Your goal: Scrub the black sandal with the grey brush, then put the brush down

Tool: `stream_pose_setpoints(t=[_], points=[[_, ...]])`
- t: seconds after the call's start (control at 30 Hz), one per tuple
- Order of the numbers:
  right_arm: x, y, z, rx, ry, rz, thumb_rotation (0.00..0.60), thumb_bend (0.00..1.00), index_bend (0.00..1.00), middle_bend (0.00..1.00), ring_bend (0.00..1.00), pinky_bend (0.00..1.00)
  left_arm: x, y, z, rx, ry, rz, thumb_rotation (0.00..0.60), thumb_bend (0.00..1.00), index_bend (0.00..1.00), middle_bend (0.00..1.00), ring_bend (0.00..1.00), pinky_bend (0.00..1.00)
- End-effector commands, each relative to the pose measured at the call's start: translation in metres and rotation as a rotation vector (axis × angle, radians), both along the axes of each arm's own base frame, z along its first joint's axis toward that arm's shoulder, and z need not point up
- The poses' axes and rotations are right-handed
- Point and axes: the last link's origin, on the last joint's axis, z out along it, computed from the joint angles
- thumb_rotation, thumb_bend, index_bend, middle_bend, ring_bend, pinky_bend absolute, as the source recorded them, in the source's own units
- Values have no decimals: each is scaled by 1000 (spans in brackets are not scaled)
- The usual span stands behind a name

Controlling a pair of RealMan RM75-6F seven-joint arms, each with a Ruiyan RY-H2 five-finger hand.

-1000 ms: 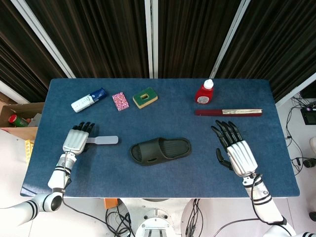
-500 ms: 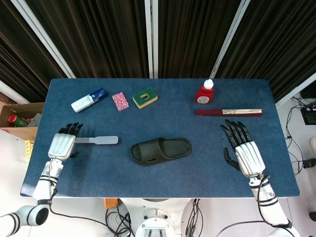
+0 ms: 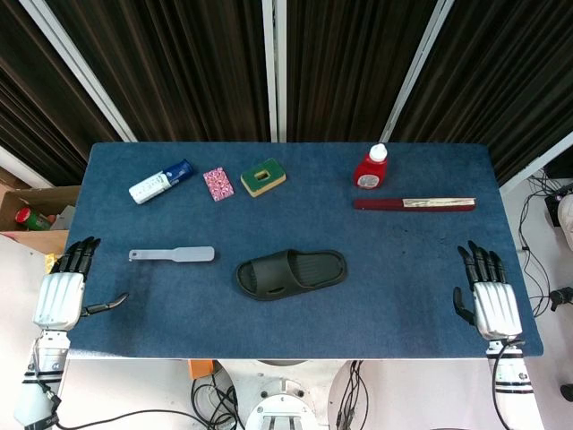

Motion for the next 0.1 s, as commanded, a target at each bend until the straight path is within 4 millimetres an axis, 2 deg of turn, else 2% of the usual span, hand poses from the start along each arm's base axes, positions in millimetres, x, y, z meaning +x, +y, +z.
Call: stream_pose_setpoints(t=[0.03, 0.1], points=[[-13, 4, 2, -29, 7, -63, 600, 520, 0, 0, 0, 0, -8, -8, 0, 6, 12, 33, 251, 0, 68, 66, 80, 242], [-16, 3, 4, -37, -1, -77, 600, 517, 0, 0, 0, 0, -12, -12, -1, 0, 18, 51, 251, 0, 68, 66, 80, 242]])
